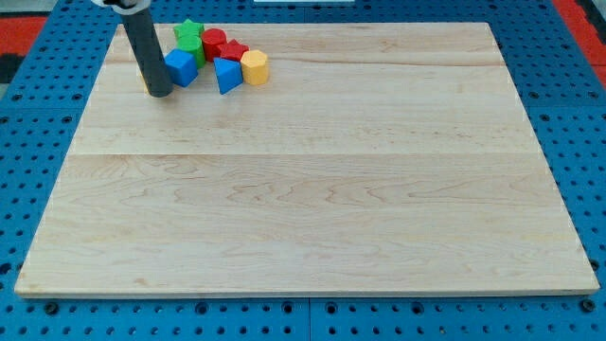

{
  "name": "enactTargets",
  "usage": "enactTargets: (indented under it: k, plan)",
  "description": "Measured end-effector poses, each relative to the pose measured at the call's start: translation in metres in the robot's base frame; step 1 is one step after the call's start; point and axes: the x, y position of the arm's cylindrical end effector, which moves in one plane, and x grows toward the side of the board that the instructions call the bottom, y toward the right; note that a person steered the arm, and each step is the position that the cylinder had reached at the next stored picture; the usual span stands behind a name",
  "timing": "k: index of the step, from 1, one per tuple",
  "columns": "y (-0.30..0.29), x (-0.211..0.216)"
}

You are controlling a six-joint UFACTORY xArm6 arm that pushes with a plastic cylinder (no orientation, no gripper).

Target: Move the yellow heart up and right a bit

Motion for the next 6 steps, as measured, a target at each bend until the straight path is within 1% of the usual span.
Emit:
enactTargets:
  k: [1, 3, 6]
  plan:
    - [-0.027, -0.018]
    - [-0.070, -0.001]
    - [-0.062, -0.043]
